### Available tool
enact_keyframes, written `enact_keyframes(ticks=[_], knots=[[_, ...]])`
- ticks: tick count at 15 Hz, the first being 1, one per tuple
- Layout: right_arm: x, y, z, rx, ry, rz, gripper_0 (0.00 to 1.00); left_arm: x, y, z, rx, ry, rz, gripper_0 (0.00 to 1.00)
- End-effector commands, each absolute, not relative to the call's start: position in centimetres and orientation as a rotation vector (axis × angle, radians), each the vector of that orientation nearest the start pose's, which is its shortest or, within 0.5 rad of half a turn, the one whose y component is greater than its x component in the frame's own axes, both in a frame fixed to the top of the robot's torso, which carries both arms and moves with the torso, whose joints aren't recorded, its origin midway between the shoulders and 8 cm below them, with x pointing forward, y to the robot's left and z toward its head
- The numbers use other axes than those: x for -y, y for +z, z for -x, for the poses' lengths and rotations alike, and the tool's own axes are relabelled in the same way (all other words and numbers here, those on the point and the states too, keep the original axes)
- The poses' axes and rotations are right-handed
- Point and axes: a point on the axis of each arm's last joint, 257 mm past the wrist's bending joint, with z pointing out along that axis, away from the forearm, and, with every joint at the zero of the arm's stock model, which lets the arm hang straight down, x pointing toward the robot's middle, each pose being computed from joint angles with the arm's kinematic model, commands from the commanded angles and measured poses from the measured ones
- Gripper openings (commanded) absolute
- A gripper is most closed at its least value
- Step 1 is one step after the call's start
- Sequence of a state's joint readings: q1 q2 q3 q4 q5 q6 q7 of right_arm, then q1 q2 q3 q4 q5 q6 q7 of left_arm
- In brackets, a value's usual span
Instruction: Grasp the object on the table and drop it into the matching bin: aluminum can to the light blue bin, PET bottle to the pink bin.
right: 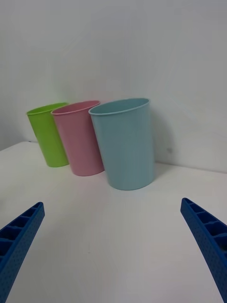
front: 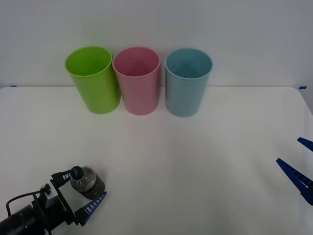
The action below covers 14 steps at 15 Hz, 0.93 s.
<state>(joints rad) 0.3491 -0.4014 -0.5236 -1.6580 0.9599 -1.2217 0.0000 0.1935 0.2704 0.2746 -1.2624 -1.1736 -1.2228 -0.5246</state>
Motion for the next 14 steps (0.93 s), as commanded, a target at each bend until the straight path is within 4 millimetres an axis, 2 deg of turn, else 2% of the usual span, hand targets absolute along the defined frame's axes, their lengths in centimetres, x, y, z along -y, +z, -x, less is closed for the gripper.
enact_keyframes(ticks=[1, 2, 3, 4, 5, 11, 14], knots=[[33.0, -16.9, -34.2, -1.441, 0.567, 0.465, 1.0, -22.4, -33.1, -35.5, -1.5, -0.5, -0.748, 1.0], [33.0, -16.9, -34.2, -1.441, 0.567, 0.465, 1.0, -22.3, -33.1, -35.5, -1.5, -0.501, -0.749, 1.0], [33.0, -16.9, -34.2, -1.441, 0.567, 0.465, 1.0, -22.3, -33.0, -35.5, -1.499, -0.505, -0.745, 0.63], [33.0, -16.9, -34.2, -1.441, 0.567, 0.465, 1.0, -22.4, -33.0, -35.4, -1.499, -0.506, -0.741, 0.19], [33.0, -16.9, -34.2, -1.441, 0.567, 0.465, 1.0, -22.4, -33.0, -35.5, -1.497, -0.504, -0.742, 0.01], [33.0, -16.9, -34.2, -1.441, 0.567, 0.465, 1.0, -22.6, -32.8, -35.2, -1.494, -0.51, -0.721, 0.0], [33.0, -16.9, -34.2, -1.441, 0.567, 0.465, 1.0, -23.3, -31.6, -34.6, -1.466, -0.53, -0.676, 0.0]])
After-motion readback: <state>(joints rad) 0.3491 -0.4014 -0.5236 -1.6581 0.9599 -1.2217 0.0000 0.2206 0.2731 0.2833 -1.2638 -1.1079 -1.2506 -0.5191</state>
